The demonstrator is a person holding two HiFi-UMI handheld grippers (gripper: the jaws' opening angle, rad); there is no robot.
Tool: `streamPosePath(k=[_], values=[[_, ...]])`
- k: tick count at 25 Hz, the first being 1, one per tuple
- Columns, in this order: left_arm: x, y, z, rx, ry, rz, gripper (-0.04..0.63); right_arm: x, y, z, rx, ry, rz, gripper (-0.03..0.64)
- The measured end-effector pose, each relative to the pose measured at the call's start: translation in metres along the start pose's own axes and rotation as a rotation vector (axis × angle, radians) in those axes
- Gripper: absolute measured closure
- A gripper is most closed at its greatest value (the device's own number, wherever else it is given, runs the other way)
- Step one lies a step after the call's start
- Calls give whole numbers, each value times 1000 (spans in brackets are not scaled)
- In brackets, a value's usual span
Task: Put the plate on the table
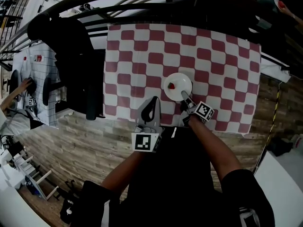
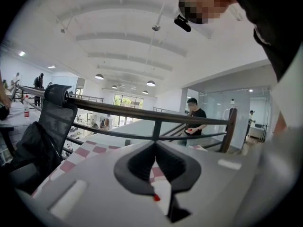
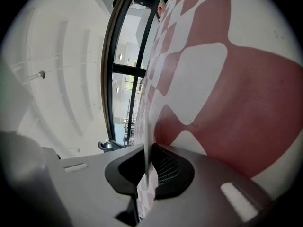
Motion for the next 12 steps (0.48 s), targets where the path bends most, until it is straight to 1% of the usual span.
streamPosePath(k=[4, 8, 11, 12], values=[[1, -3, 2, 10, 4, 12, 586, 0, 0, 1, -12, 27, 8, 598], [5, -2, 5, 7, 13, 17, 586, 1, 2, 6, -90, 65, 17, 598], [8, -3, 4, 9, 15, 41, 586, 3, 5, 8, -125, 81, 20, 592], [9, -2, 4, 13, 15, 35, 586, 3, 5, 7, -135, 82, 18, 583]])
Point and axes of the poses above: the fingertips, and each gripper's own axes: x backward along the fingers, z to its right, y out of its underside, the point moved 6 cm from there along x, backward along the fingers, and after that the axes turned 10 degrees about z, right-handed, at the moved point
